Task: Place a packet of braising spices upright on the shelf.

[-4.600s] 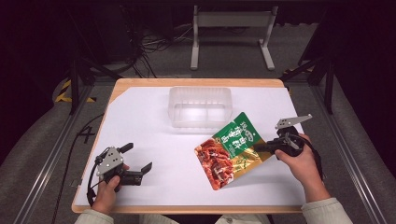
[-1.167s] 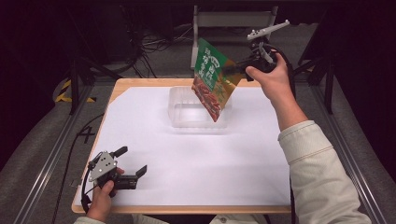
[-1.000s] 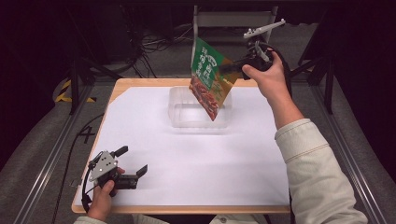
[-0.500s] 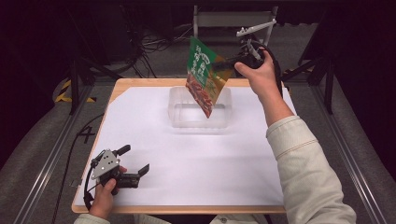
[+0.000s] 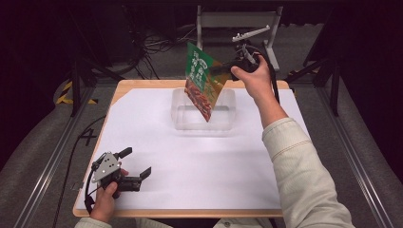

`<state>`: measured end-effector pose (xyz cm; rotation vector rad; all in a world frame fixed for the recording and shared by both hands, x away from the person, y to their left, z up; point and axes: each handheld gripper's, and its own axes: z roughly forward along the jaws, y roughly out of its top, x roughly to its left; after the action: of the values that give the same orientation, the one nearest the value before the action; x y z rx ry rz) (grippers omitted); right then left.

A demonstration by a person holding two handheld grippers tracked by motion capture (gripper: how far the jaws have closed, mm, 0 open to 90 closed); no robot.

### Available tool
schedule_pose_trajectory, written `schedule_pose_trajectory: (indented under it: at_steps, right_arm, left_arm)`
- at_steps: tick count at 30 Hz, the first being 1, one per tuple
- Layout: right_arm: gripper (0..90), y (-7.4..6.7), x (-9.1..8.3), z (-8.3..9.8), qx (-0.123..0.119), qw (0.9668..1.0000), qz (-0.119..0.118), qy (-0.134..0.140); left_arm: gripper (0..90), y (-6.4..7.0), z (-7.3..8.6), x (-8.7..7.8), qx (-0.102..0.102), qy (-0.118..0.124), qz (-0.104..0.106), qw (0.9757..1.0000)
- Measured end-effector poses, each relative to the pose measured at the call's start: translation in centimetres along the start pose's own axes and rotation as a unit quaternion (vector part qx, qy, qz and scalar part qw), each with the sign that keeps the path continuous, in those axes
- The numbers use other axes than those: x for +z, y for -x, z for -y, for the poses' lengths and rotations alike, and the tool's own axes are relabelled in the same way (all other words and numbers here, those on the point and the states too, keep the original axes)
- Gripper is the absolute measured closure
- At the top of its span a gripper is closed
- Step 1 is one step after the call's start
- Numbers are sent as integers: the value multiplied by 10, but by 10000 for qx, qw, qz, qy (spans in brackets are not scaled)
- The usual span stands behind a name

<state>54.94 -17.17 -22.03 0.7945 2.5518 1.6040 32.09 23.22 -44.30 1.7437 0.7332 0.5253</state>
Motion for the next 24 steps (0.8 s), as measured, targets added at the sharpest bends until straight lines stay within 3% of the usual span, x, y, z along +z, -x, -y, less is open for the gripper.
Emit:
schedule_pose_trajectory:
  at_steps: [24]
  right_arm:
    - [900, 10, 23, 6, 8, 9992, 331, -236]
  left_arm:
    - [8, 0, 0, 0, 14, -20, 15, 10000]
